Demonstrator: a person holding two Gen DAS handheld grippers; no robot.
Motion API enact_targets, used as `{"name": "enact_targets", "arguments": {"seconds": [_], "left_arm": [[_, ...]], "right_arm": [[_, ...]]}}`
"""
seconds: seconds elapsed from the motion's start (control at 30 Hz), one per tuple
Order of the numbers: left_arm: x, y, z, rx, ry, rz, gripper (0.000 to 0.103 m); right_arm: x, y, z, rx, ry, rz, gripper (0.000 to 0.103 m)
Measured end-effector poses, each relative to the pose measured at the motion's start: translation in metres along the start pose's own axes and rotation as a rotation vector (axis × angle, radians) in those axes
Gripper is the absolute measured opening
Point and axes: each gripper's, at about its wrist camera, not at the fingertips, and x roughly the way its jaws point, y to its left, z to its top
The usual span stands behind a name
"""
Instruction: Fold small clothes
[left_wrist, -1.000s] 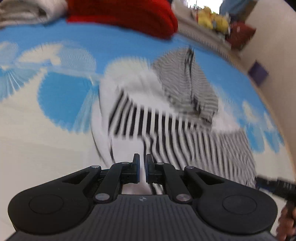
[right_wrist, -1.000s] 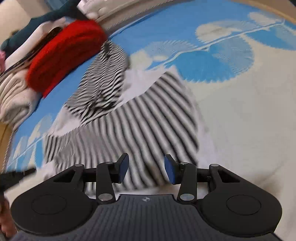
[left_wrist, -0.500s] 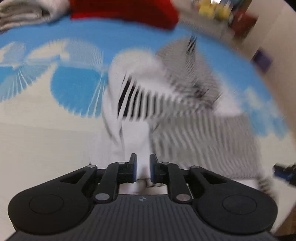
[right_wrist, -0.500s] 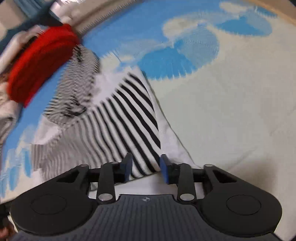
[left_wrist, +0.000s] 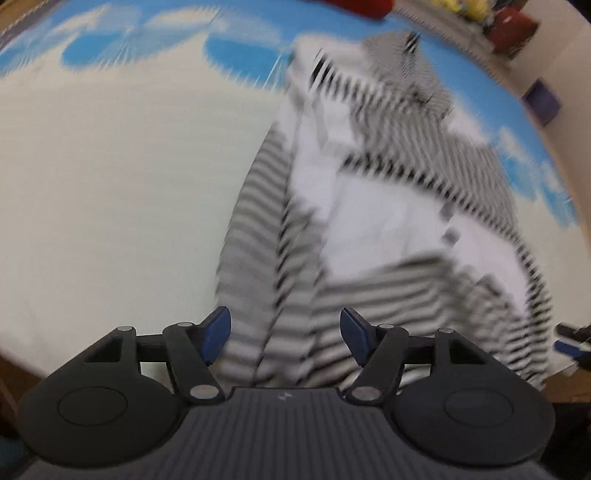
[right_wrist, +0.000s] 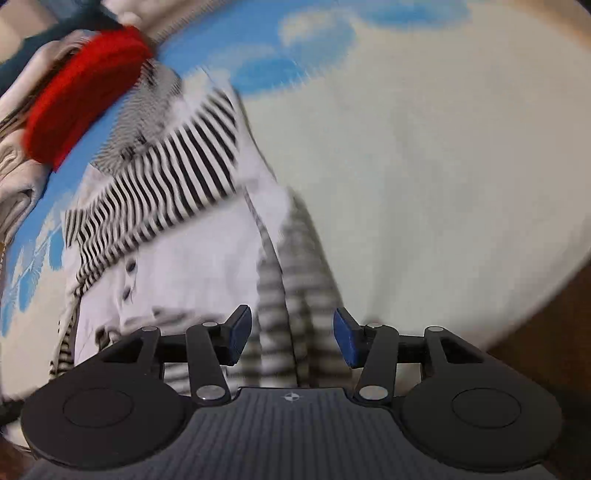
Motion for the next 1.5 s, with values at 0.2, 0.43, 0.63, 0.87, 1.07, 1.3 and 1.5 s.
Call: {"name": "enact_targets", "arguments": {"seconds": [0.2, 0.43, 0.63, 0.87, 1.07, 1.3, 1.5], "left_arm": [[0.013, 0.003, -0.016, 0.012, 0.023, 0.056, 0.072], [0.022, 0.002, -0.024, -0.005, 0.03, 0.07, 0.016], [0.006, -0.019, -0.037, 0.039, -0.038, -0.015, 0.009], [0.003, -0.013, -0.043, 0.002, -0.011, 0.033, 0.009], [-0.007, -0.004, -0.035, -0.054, -0.031, 0.002, 0.024], [-0.024, -0.04, -0.036, 0.109, -0.185, -0.046, 0.025], [0.02, -0.042, -0.042, 0.138, -0.002, 0.064, 0.023]], "right_arm": [[0.027, -0.003, -0.019, -0.069, 0.077, -0.086, 0.055], [0.029, 0.002, -0.031, -0.141, 0.061, -0.11, 0.015], [0.003, -0.015, -0.015, -0.105, -0.037, -0.048, 0.006], [-0.007, -0.03, -0.007, -0.145, -0.054, -0.113, 0.006], [0.001, -0.02, -0.014, -0.181, -0.007, -0.124, 0.013], [-0.026, 0.0, -0.017, -0.247, -0.147, -0.003, 0.03], [0.022, 0.003, -0.035, -0.344, 0.112, -0.137, 0.037]]}}
